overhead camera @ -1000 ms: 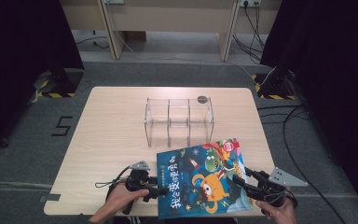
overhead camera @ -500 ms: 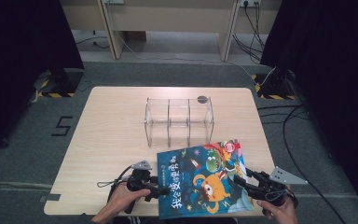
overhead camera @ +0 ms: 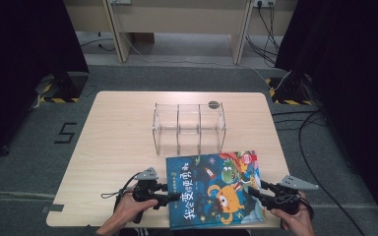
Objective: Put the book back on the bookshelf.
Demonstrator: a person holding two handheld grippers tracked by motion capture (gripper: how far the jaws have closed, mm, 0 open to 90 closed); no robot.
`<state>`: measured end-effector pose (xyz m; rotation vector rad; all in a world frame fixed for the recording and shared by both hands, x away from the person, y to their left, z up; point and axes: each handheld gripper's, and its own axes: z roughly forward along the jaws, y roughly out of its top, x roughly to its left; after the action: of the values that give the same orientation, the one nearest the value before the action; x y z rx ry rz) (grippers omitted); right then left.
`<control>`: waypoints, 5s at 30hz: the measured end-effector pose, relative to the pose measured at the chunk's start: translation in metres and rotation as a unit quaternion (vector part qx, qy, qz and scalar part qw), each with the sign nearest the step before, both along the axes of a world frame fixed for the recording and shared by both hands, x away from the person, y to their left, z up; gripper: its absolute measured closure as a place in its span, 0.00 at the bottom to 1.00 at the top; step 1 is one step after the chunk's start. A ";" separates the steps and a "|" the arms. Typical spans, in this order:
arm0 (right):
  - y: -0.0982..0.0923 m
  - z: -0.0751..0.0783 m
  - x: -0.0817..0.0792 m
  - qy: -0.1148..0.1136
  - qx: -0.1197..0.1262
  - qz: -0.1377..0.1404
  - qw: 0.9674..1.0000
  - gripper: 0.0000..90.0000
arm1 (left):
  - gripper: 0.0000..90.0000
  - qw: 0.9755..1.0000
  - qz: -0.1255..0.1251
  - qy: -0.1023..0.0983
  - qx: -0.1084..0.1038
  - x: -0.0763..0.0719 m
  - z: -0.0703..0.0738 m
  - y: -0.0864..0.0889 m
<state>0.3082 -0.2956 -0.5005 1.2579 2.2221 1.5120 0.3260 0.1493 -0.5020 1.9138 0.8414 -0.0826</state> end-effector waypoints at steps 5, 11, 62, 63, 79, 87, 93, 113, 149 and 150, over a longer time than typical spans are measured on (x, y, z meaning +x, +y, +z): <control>0.001 -0.002 0.001 0.006 -0.003 0.000 1.000 0.52 | 0.53 1.000 0.002 0.003 0.000 0.000 0.000 0.000; 0.003 -0.002 0.000 0.001 -0.021 0.006 1.000 0.45 | 0.53 1.000 0.009 -0.001 -0.007 0.000 0.002 -0.001; 0.003 -0.001 -0.001 0.026 0.009 -0.009 1.000 0.44 | 0.70 0.995 0.021 0.051 -0.087 0.013 0.042 -0.016; 0.003 -0.001 -0.001 0.027 0.010 -0.009 1.000 0.44 | 0.70 0.995 0.021 0.052 -0.088 0.013 0.043 -0.016; 0.008 0.001 -0.005 0.041 0.018 -0.006 0.999 0.37 | 0.80 0.991 0.023 0.047 -0.120 0.022 0.076 -0.021; 0.020 0.017 -0.023 -0.020 -0.019 -0.048 0.998 0.34 | 0.79 0.991 0.044 0.071 -0.102 0.032 0.079 -0.027; 0.044 0.027 -0.055 -0.069 -0.040 -0.032 0.996 0.33 | 0.79 0.992 0.046 0.073 -0.093 0.034 0.086 -0.031; 0.097 0.022 -0.098 -0.120 -0.110 0.018 0.986 0.28 | 0.78 0.991 0.072 0.076 -0.087 0.036 0.091 -0.037; 0.159 0.007 -0.094 -0.212 -0.297 -0.033 0.931 0.22 | 0.73 0.985 0.105 0.094 -0.095 0.029 0.085 -0.041; 0.160 0.008 -0.094 -0.219 -0.297 -0.036 0.929 0.27 | 0.73 0.985 0.104 0.095 -0.095 0.029 0.085 -0.042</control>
<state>0.2147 -0.1360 -0.4927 0.7188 2.0592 0.8635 0.3547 0.1076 -0.4168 1.6476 1.1171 -0.2138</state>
